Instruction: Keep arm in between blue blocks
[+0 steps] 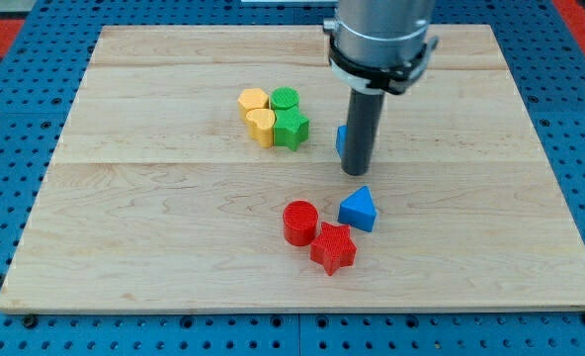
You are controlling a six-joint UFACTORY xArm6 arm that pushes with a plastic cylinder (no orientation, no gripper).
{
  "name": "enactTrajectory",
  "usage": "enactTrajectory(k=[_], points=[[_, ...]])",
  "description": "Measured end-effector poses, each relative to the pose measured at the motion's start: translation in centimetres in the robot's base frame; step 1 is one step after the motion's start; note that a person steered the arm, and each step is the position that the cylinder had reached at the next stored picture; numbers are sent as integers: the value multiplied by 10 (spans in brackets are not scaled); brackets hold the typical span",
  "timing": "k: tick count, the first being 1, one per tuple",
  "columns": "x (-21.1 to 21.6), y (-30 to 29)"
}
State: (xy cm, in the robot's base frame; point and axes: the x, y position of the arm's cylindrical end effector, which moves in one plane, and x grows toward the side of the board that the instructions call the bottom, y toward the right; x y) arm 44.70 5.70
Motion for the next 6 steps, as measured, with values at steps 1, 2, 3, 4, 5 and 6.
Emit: enactTrajectory(k=[1,2,3,4,5,6], points=[[5,-3],[15,-26],[39,-26],[46,19],[47,94],[11,46]])
